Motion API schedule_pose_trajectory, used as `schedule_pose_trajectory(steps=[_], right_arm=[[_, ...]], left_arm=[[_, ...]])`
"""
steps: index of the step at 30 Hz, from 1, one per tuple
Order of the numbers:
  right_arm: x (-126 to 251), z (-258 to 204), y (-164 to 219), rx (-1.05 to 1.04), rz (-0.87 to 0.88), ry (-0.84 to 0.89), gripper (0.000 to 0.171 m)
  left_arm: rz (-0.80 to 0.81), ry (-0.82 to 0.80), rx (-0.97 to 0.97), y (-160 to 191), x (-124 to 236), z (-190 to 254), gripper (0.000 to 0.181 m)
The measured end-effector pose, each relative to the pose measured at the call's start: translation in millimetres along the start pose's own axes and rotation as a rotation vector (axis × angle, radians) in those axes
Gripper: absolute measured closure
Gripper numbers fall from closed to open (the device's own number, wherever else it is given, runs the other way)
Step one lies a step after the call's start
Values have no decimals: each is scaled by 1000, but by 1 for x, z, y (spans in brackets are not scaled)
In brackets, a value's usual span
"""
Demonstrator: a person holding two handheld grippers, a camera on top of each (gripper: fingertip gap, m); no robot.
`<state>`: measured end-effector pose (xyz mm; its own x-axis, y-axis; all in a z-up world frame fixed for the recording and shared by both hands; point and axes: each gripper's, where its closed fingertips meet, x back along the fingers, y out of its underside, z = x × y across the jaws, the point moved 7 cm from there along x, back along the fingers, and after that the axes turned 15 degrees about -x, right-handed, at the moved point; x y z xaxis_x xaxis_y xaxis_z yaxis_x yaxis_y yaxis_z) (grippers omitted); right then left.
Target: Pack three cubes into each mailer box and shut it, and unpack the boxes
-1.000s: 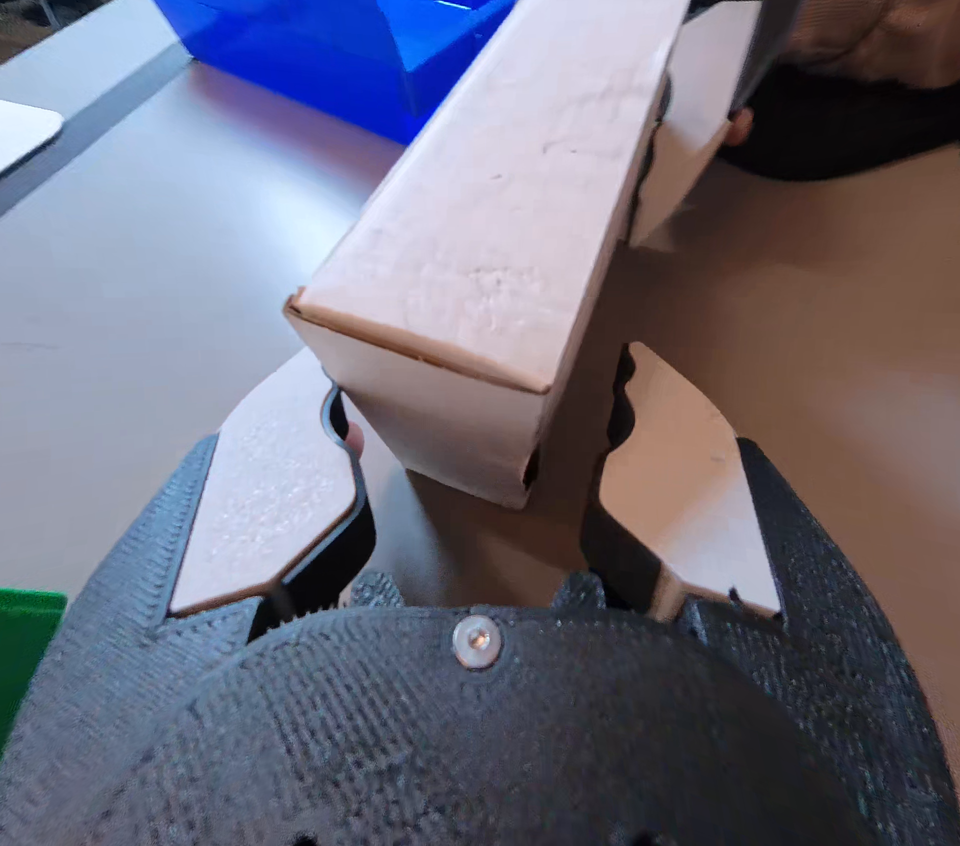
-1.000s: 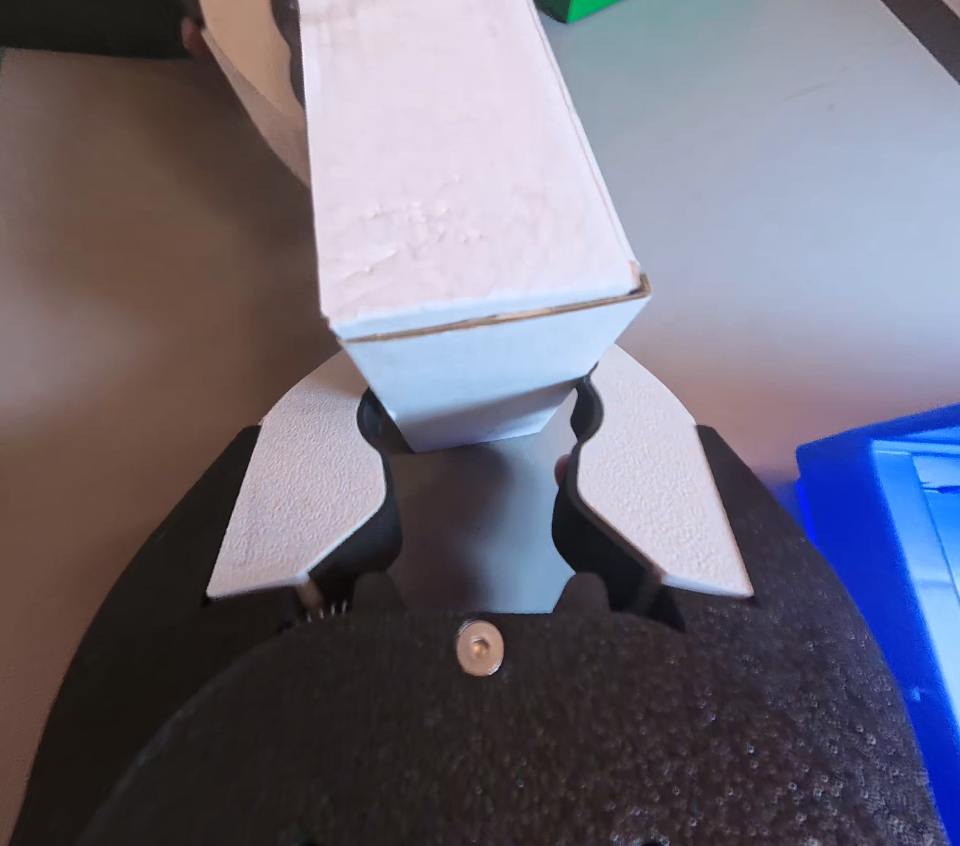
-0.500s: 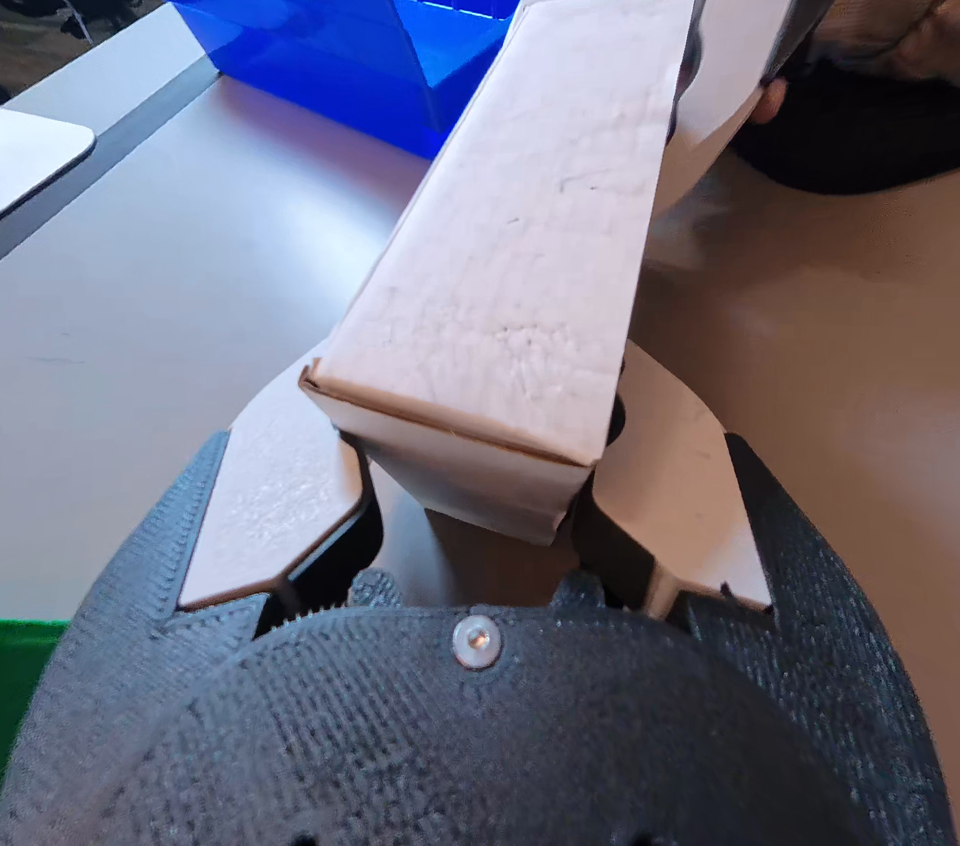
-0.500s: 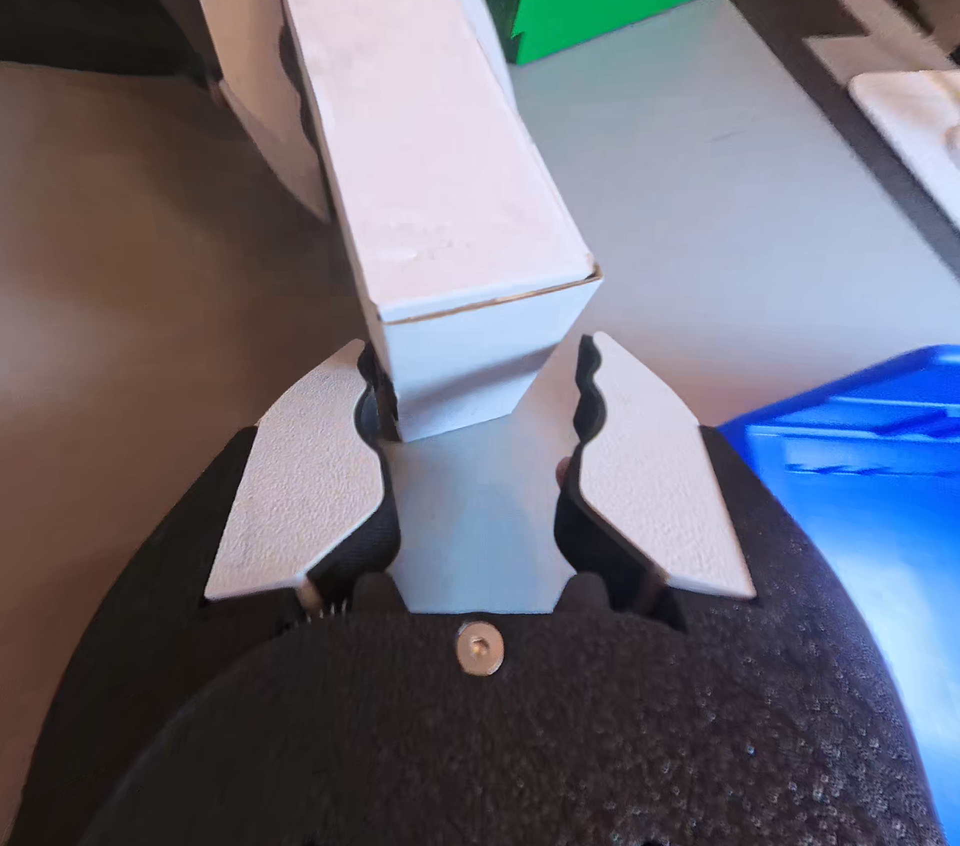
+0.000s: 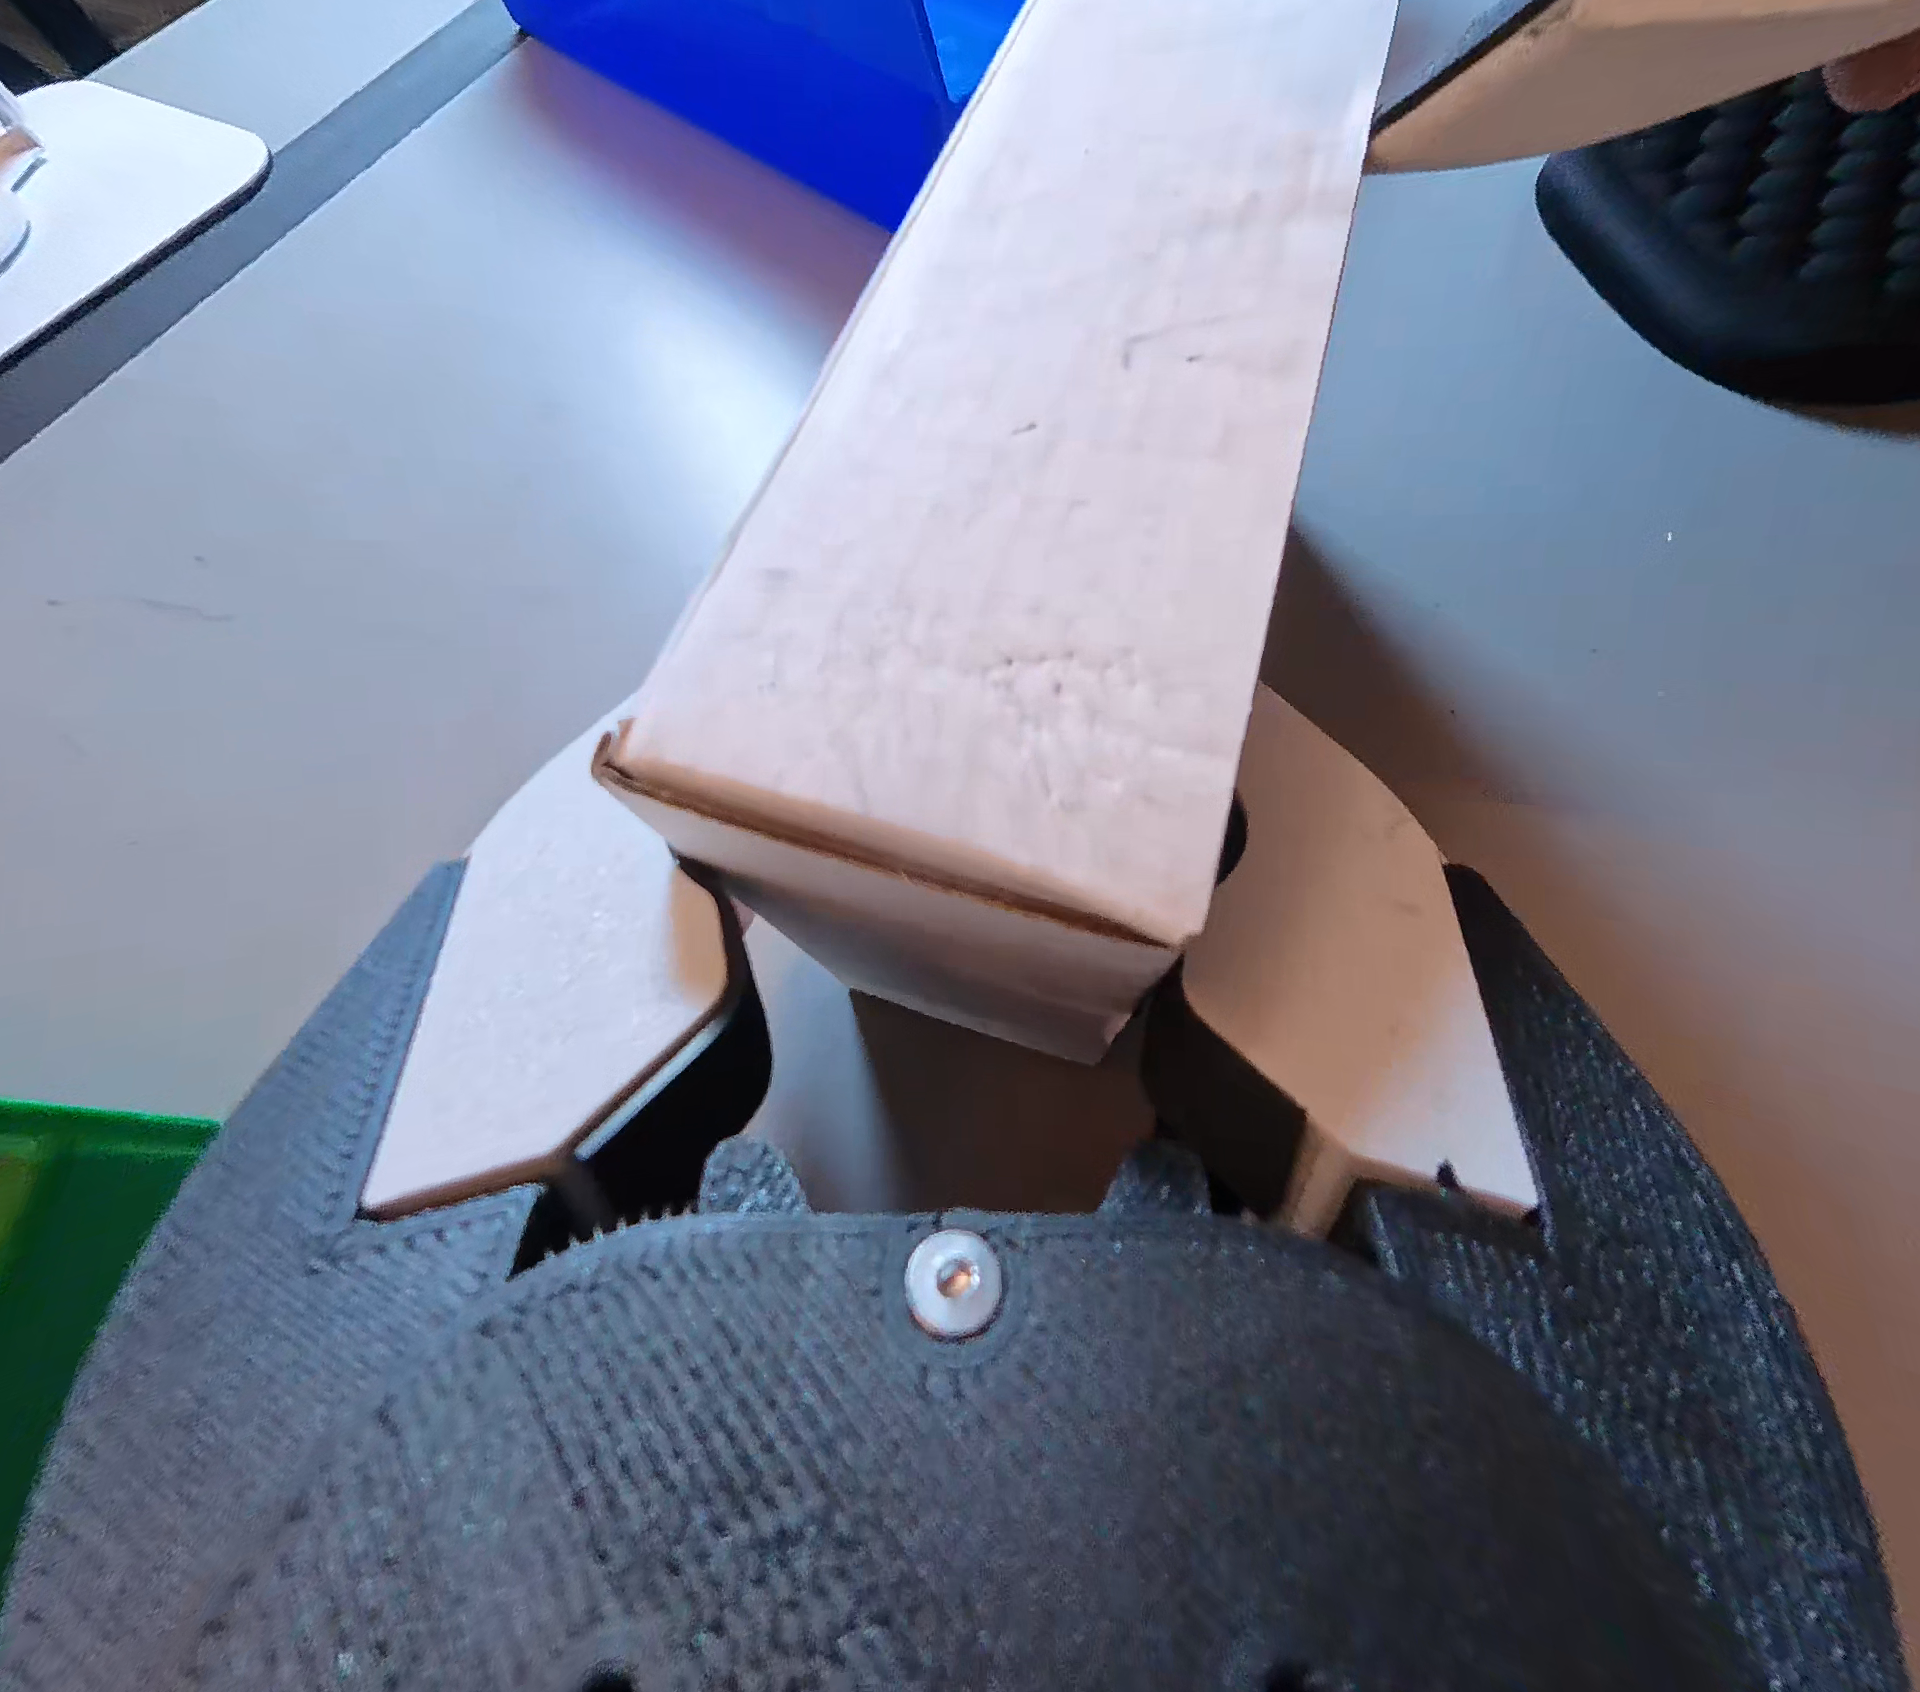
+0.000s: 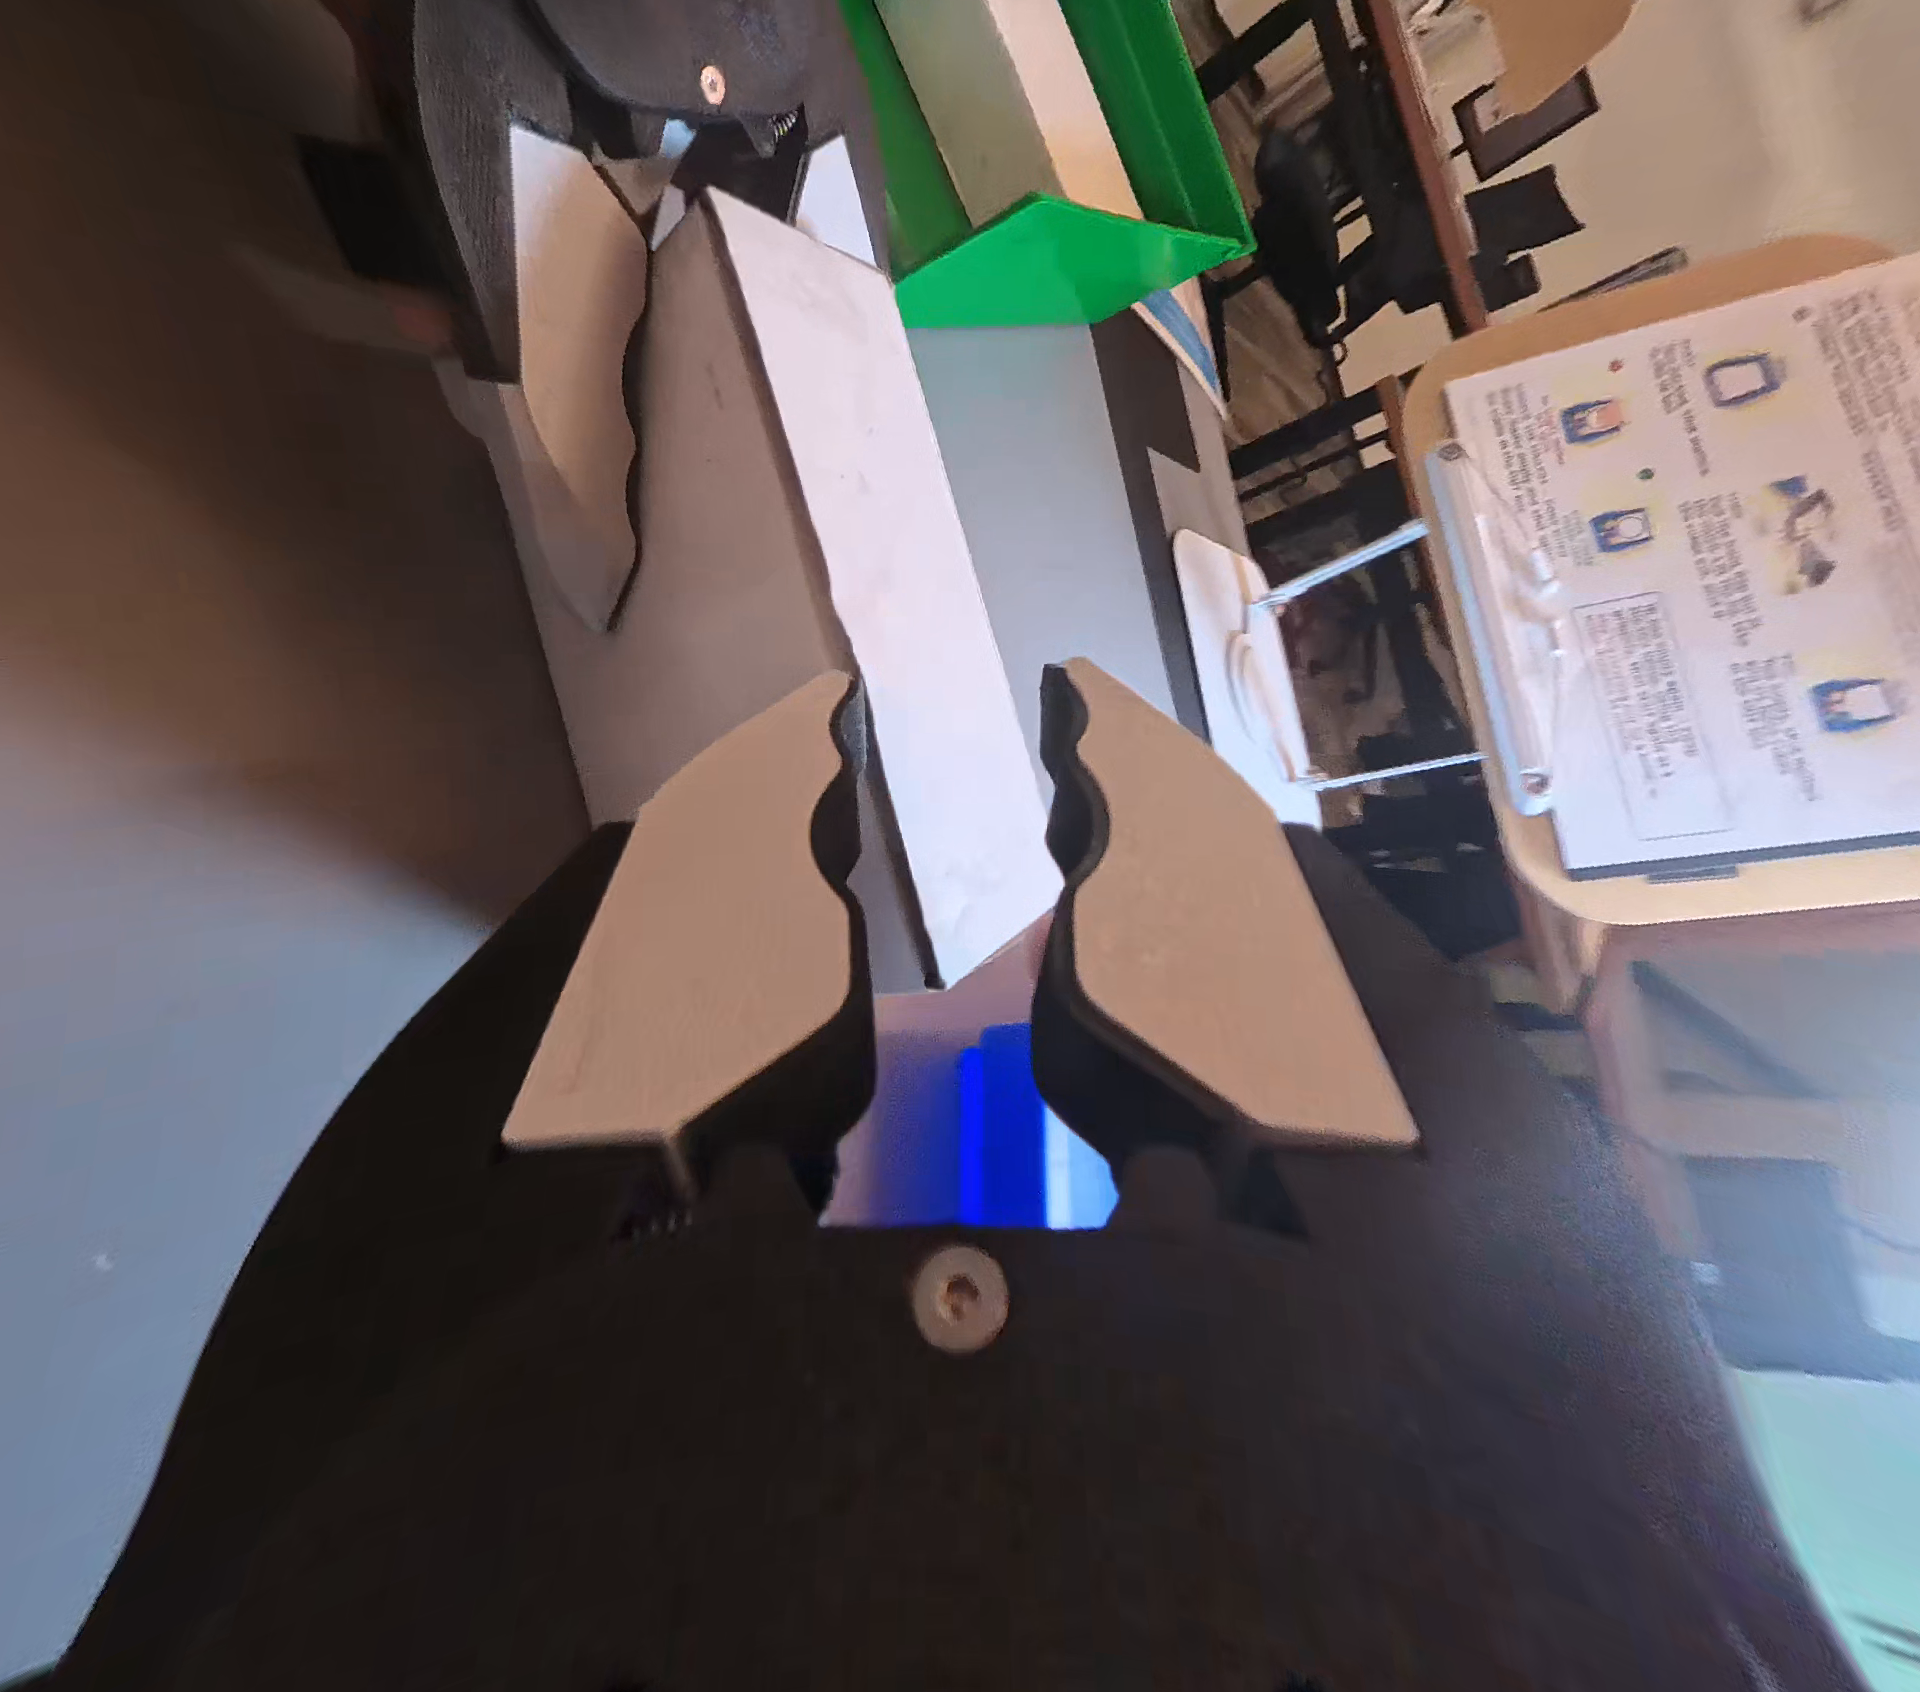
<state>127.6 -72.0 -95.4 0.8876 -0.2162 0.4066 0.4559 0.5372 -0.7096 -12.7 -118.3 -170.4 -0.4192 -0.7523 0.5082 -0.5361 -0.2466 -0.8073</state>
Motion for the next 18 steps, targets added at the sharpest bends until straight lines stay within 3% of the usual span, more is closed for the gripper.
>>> schedule_pose_trajectory(steps=[1,9,13,18], right_arm=[[0,-1,-2,40,-12,19,139],[-8,-10,-15,347,-128,125,145],[-17,-11,-14,444,-174,157,158],[-23,-14,-16,515,-185,140,168]], left_arm=[[-3,3,5,0,0,0,89],[-32,63,4,0,4,2,91],[16,92,-21,-2,9,8,102],[19,61,-81,-4,17,3,103]])
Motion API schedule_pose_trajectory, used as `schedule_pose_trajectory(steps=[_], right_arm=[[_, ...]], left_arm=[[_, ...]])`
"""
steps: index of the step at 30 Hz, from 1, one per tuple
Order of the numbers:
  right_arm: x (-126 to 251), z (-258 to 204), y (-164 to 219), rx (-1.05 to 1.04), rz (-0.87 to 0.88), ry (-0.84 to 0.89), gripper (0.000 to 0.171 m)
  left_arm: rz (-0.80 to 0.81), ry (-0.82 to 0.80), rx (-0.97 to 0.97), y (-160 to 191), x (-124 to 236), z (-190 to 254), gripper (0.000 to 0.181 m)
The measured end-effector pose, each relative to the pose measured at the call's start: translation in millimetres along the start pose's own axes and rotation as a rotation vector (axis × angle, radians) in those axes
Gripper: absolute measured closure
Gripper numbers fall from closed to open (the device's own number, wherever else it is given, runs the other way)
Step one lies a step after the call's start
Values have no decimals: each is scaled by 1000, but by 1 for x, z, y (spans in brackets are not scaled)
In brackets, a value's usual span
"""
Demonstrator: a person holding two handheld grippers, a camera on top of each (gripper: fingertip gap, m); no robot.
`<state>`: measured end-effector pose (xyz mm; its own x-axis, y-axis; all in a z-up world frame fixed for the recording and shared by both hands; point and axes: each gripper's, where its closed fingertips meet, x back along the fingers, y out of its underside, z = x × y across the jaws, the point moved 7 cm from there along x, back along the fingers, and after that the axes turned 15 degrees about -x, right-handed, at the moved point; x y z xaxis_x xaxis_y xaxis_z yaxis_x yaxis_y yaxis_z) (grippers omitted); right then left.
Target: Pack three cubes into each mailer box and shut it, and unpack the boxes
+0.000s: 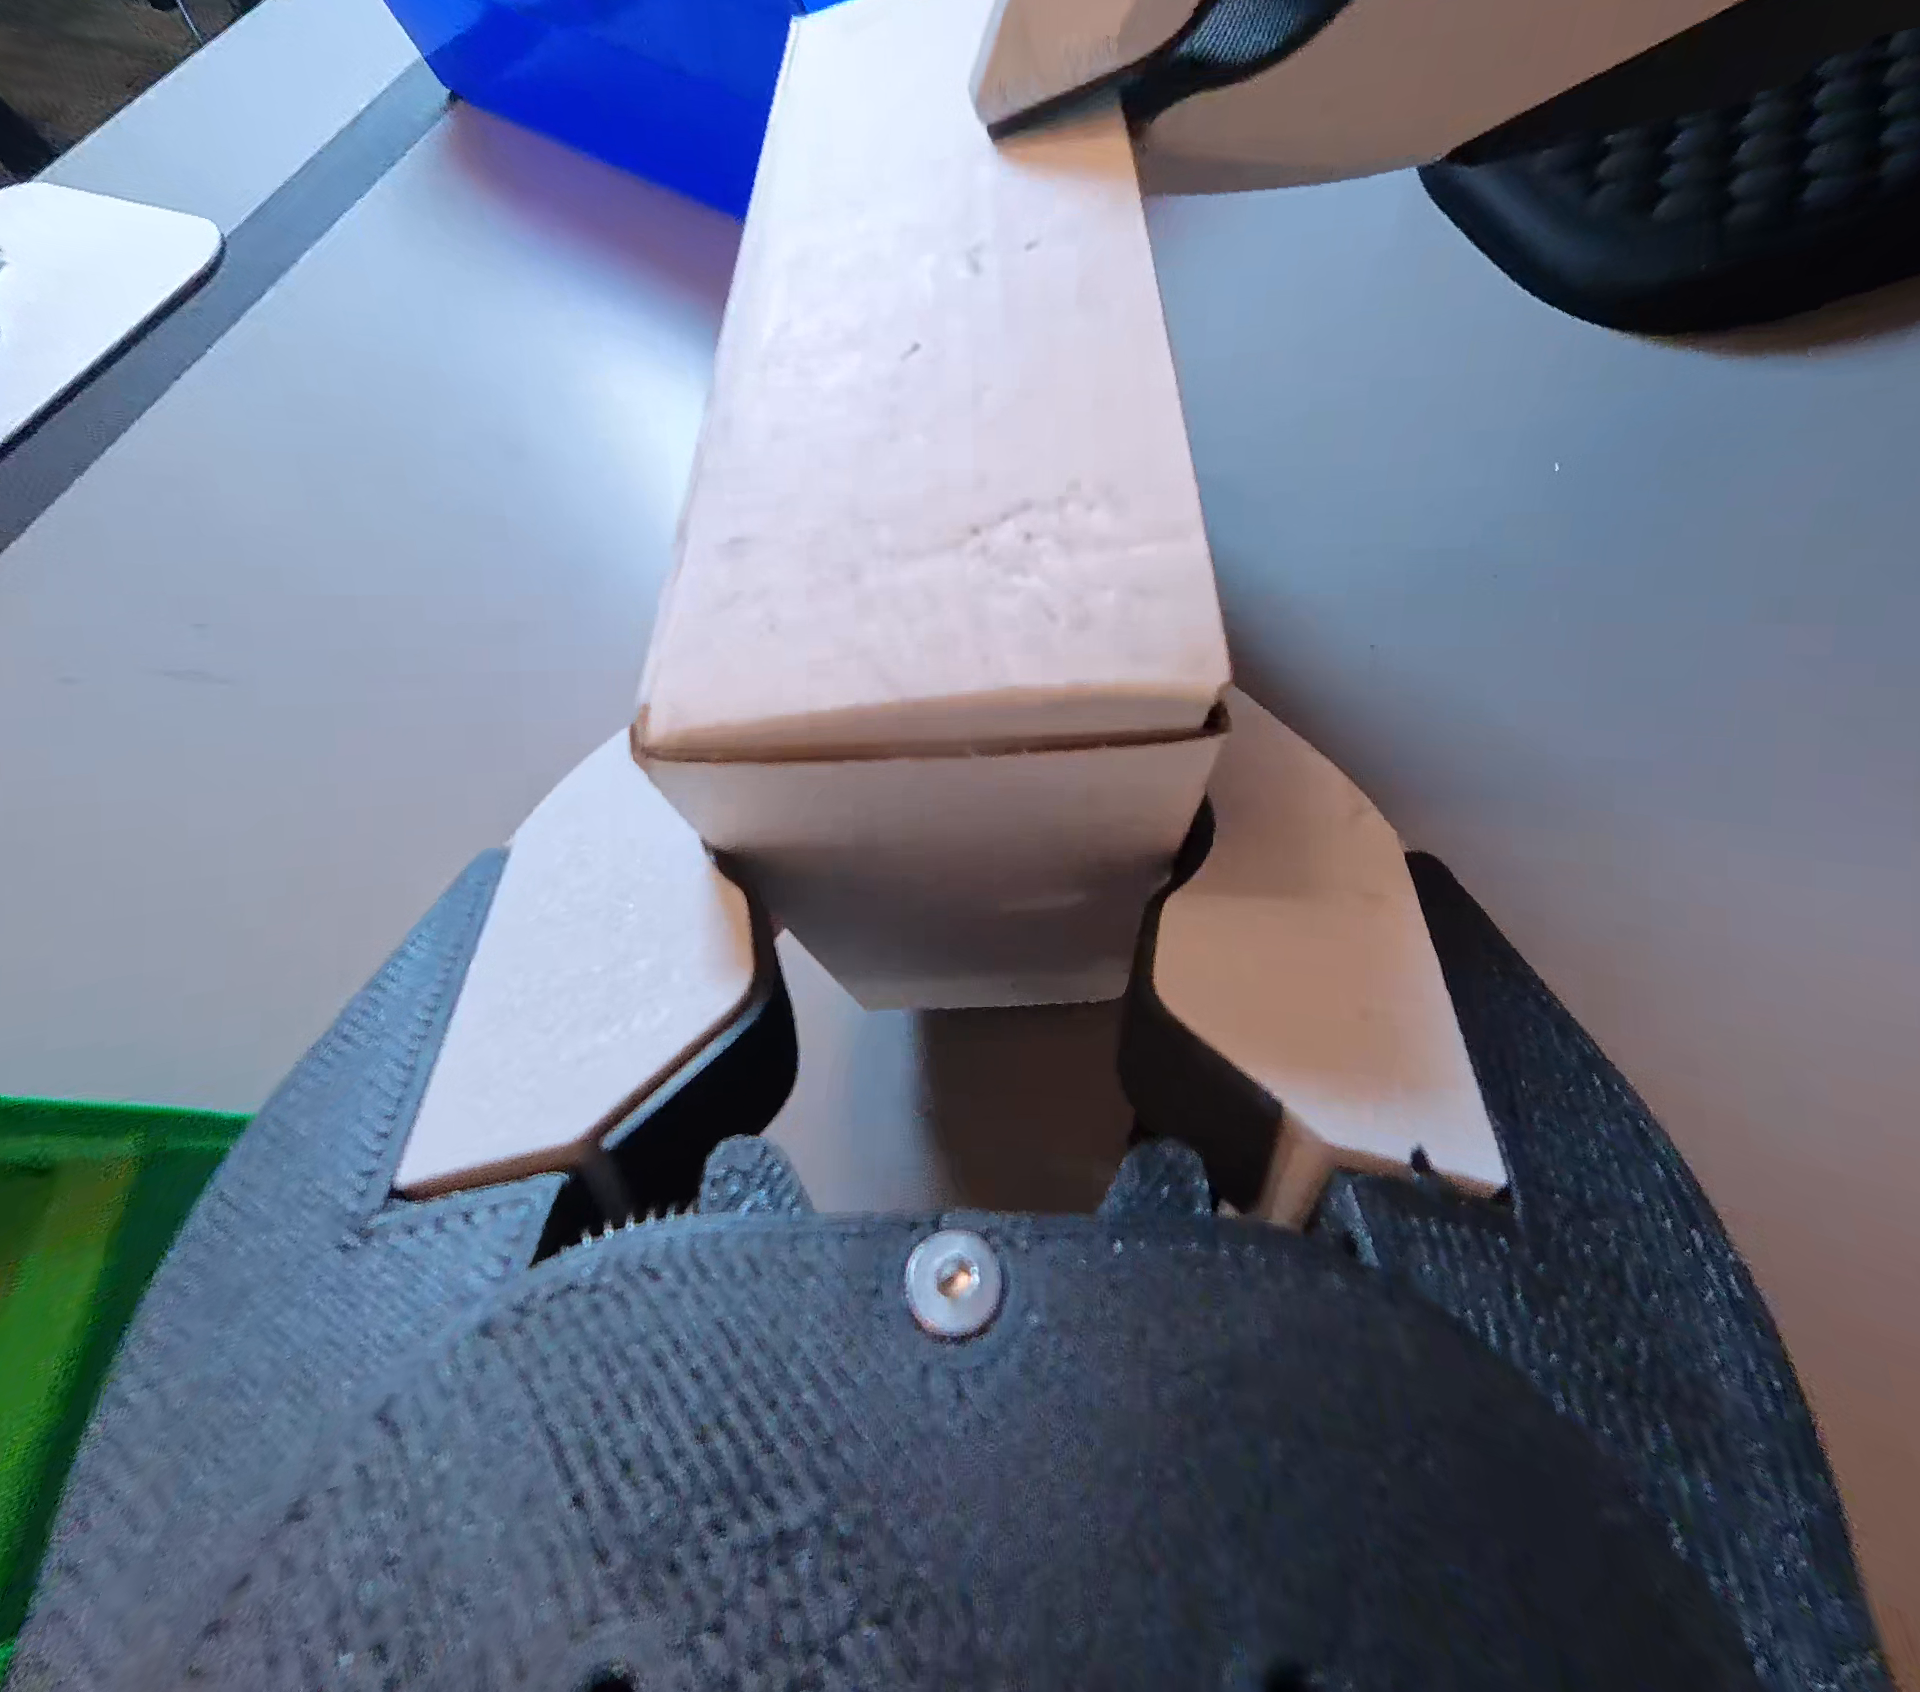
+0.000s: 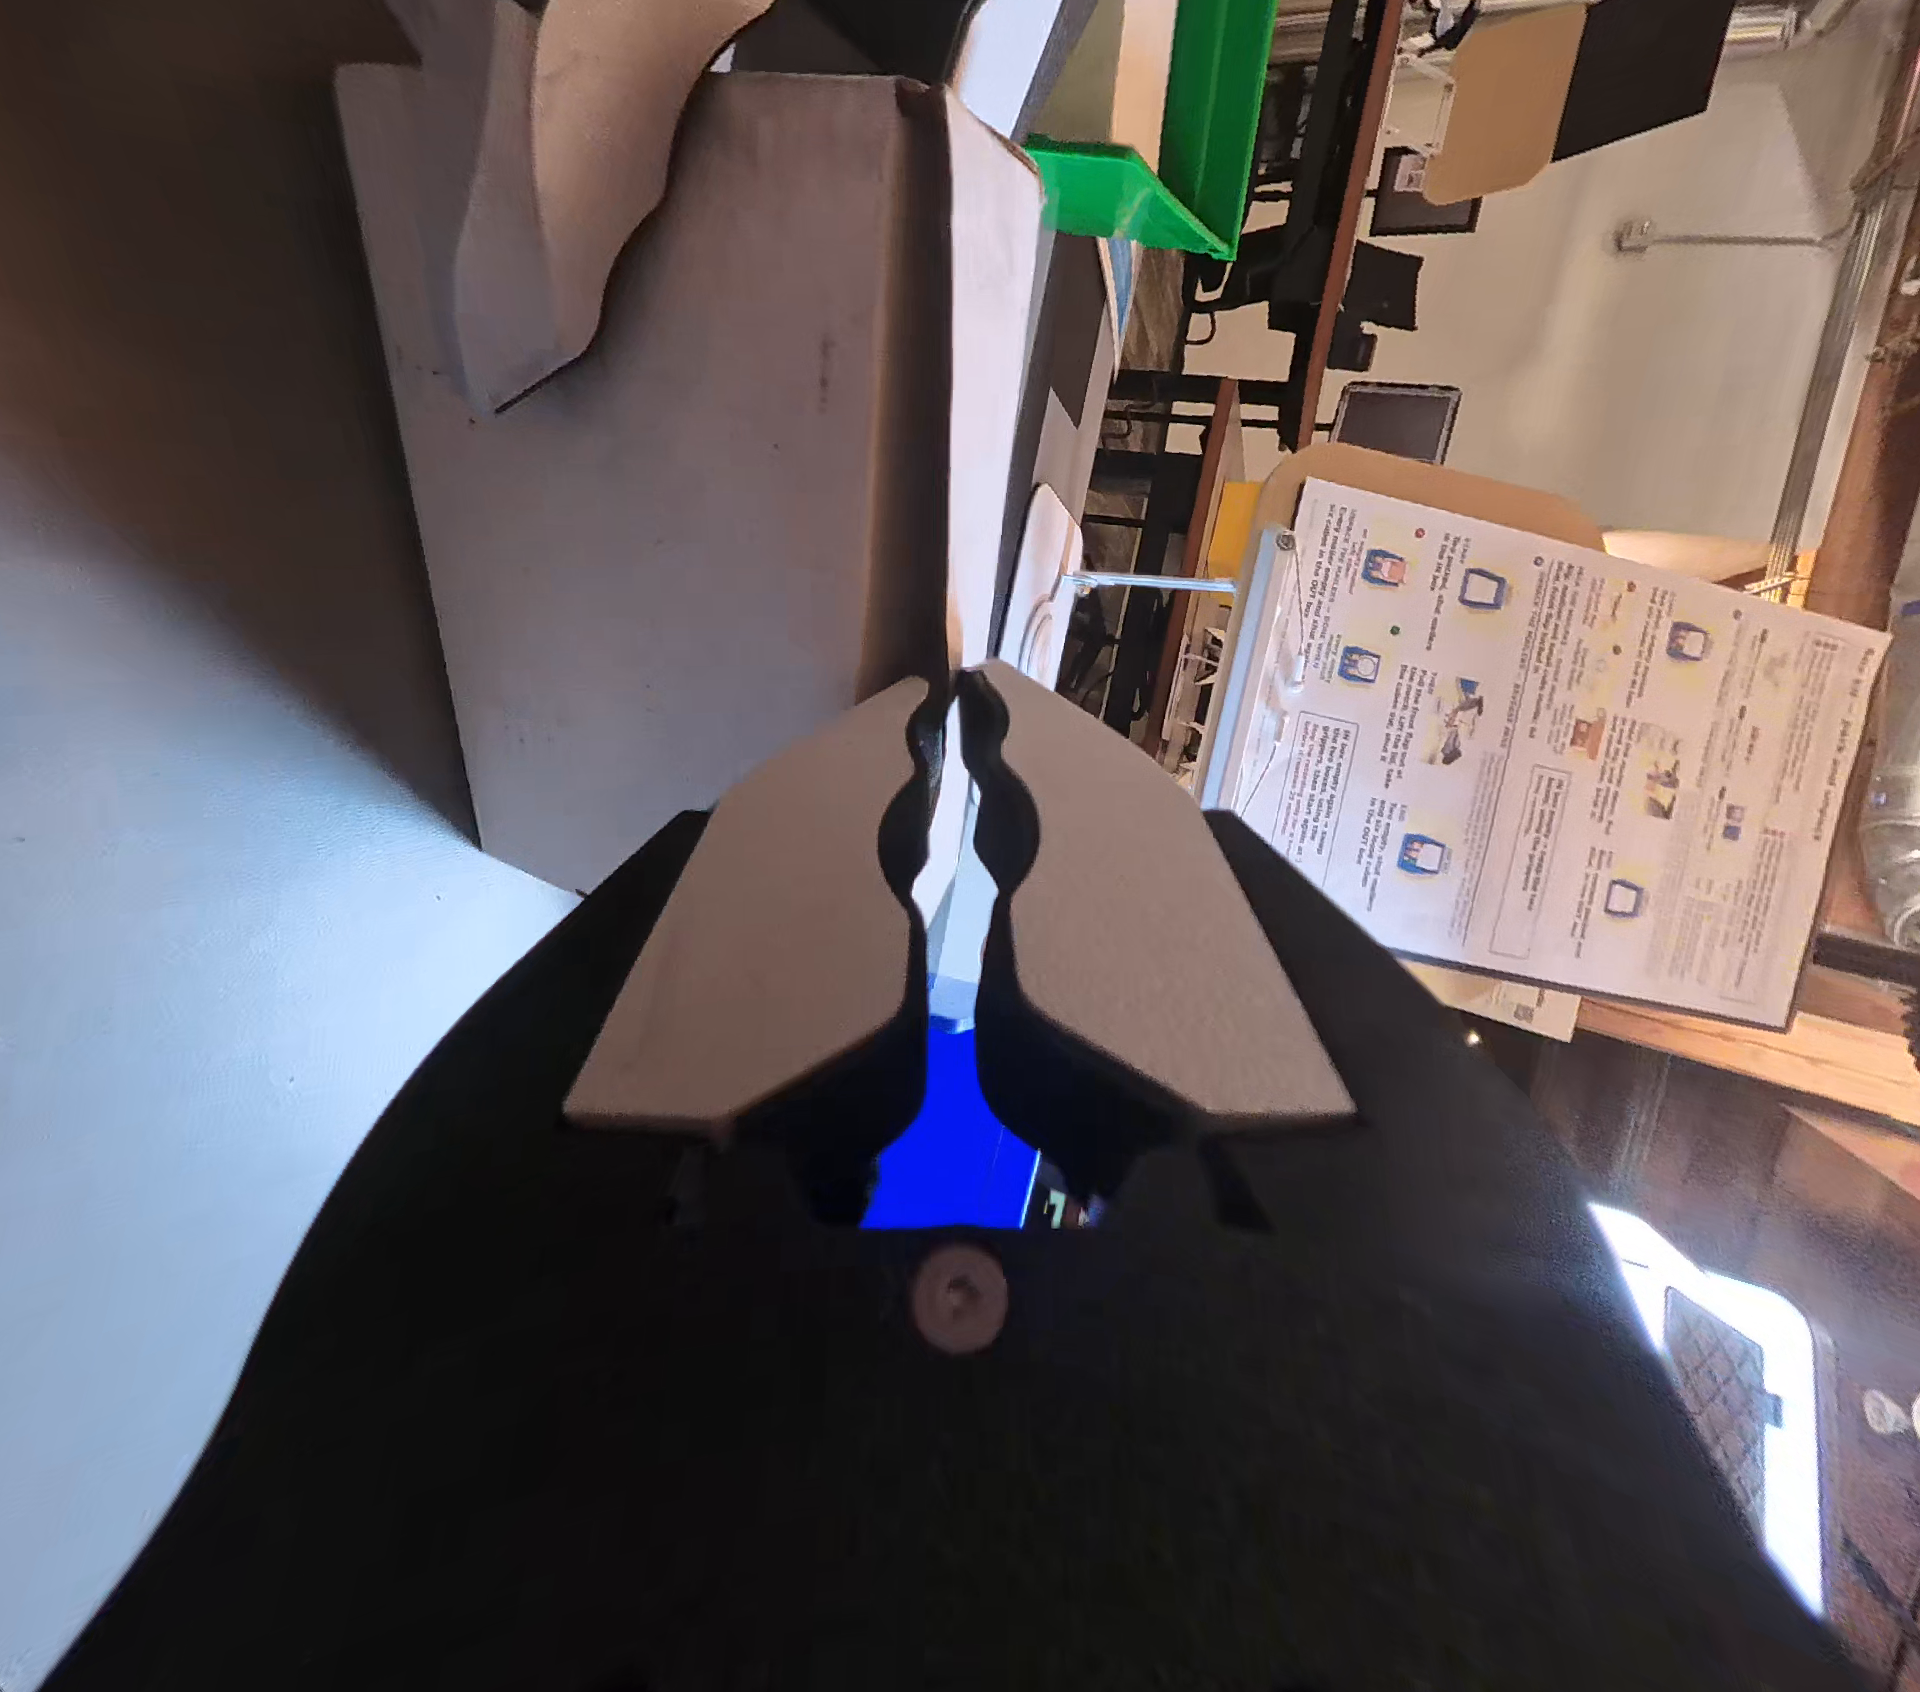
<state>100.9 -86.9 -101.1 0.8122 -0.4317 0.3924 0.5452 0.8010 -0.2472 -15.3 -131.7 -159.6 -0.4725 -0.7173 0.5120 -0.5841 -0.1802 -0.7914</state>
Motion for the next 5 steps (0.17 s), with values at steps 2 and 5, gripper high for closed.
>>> schedule_pose_trajectory(steps=[2,5], right_arm=[[1,-1,-4,12,-7,-31,168],[6,5,-6,-110,28,-158,168]], left_arm=[[6,19,-7,3,0,1,103],[20,24,-70,5,3,1,103]])
